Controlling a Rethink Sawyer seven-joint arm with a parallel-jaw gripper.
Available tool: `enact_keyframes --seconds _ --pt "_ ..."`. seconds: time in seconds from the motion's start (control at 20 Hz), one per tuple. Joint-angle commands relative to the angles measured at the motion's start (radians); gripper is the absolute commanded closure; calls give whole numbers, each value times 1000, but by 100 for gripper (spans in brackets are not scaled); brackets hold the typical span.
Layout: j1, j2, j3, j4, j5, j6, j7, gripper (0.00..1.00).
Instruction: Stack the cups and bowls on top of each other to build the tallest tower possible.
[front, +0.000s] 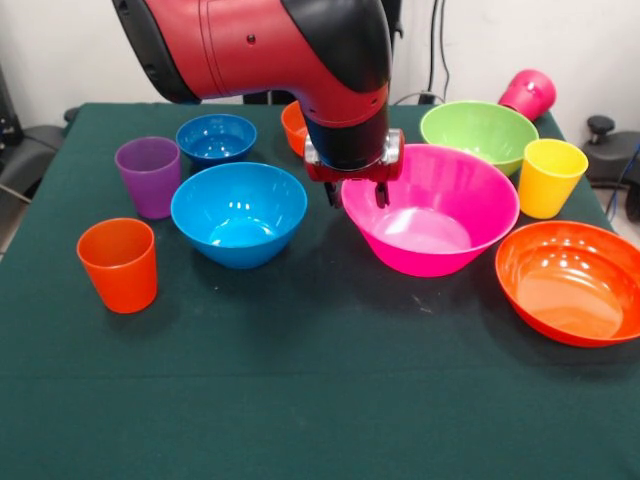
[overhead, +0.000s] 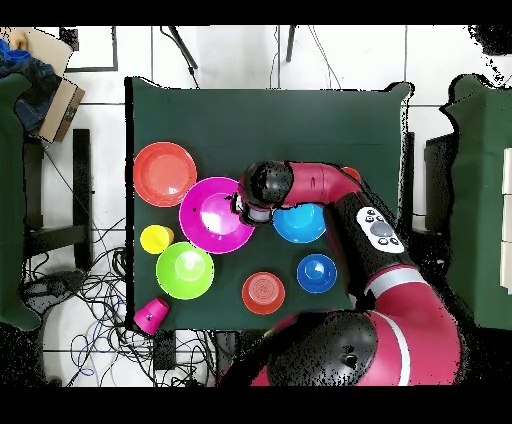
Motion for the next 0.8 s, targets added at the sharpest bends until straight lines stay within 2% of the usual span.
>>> enact_keyframes --seconds 0.05,0.8 --pt "45 3 -26 45 -85 -69 -34 0" --pt "44 8 -31 46 -87 -71 -33 0"
